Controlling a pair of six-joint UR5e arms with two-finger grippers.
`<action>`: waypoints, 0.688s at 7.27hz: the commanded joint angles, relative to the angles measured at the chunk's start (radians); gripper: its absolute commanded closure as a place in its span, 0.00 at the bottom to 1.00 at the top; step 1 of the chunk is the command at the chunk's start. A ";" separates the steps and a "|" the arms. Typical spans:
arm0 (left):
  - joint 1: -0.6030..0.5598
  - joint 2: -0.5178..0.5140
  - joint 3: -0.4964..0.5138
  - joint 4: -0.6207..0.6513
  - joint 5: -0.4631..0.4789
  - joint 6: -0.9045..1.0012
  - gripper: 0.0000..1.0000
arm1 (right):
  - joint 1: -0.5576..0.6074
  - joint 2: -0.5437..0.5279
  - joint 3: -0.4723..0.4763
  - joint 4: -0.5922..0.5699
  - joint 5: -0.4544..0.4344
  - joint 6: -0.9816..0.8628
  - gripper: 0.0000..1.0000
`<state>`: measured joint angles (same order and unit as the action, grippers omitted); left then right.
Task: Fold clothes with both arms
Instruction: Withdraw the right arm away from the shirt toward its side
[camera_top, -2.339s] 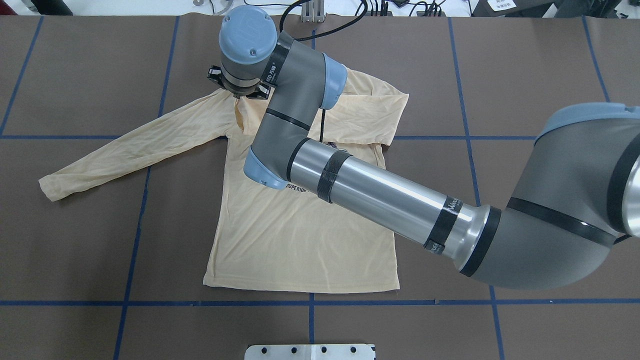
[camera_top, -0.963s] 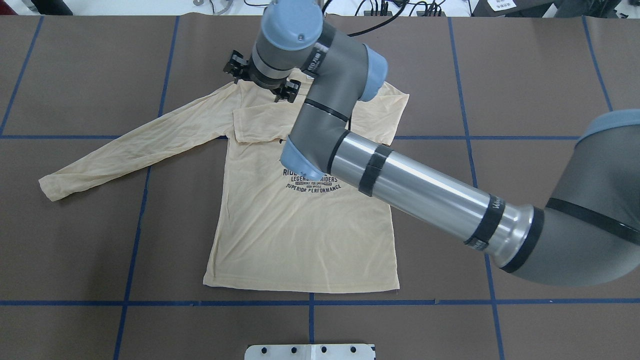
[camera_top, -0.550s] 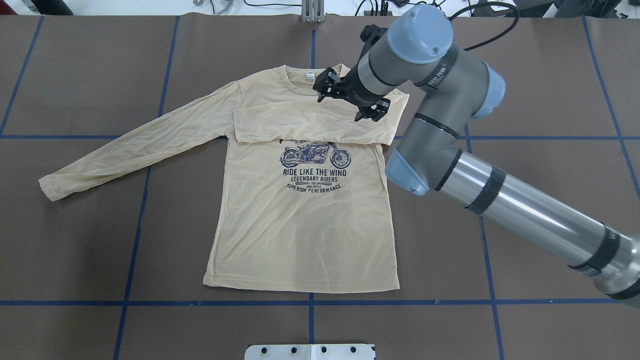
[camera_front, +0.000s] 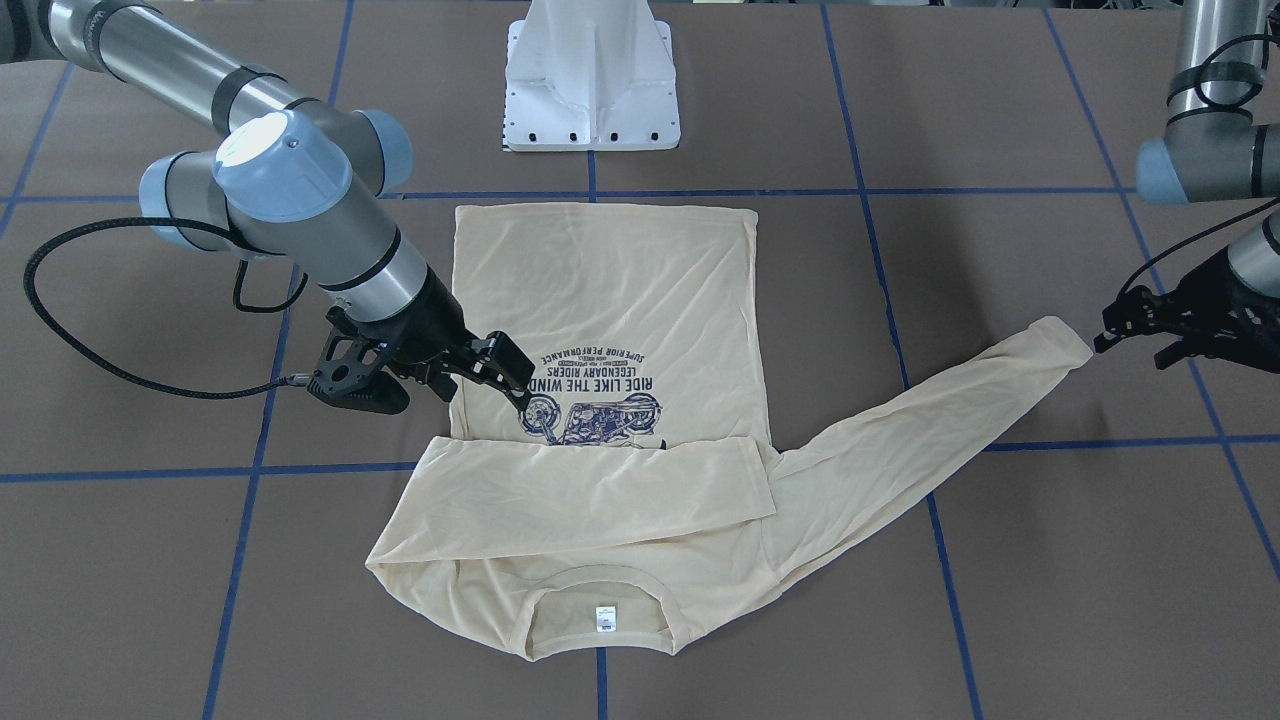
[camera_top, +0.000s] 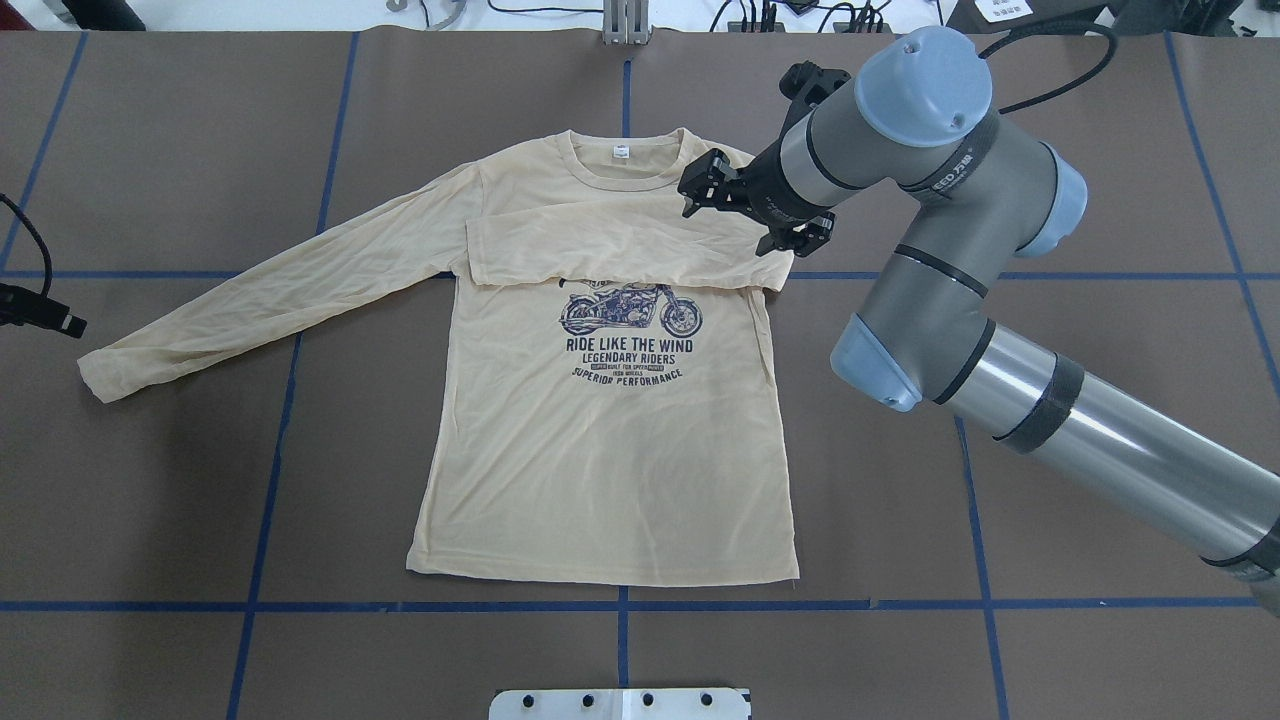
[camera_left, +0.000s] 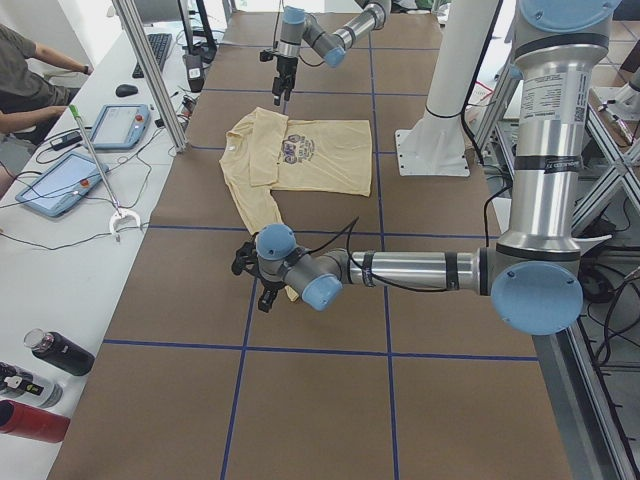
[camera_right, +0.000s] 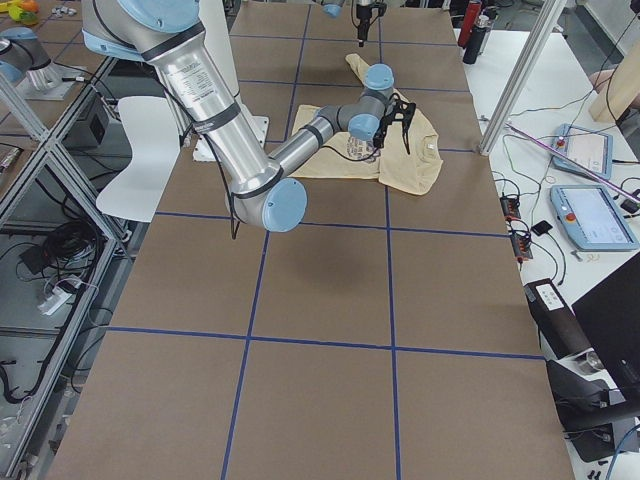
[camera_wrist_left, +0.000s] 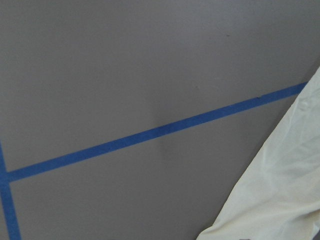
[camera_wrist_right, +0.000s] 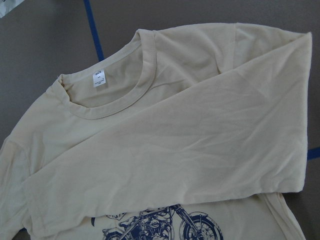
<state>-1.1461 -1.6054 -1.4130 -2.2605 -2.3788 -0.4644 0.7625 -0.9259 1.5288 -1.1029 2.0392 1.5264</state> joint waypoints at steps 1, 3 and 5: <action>0.016 -0.007 0.055 -0.039 -0.059 -0.022 0.18 | 0.000 -0.002 0.005 0.000 -0.004 0.000 0.02; 0.019 -0.008 0.055 -0.040 -0.062 -0.039 0.31 | -0.002 -0.002 0.005 0.000 -0.004 0.000 0.02; 0.019 -0.030 0.074 -0.040 -0.053 -0.037 0.32 | -0.015 -0.001 0.005 0.000 -0.039 0.000 0.02</action>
<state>-1.1282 -1.6219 -1.3498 -2.3004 -2.4347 -0.5008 0.7557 -0.9271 1.5339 -1.1029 2.0252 1.5263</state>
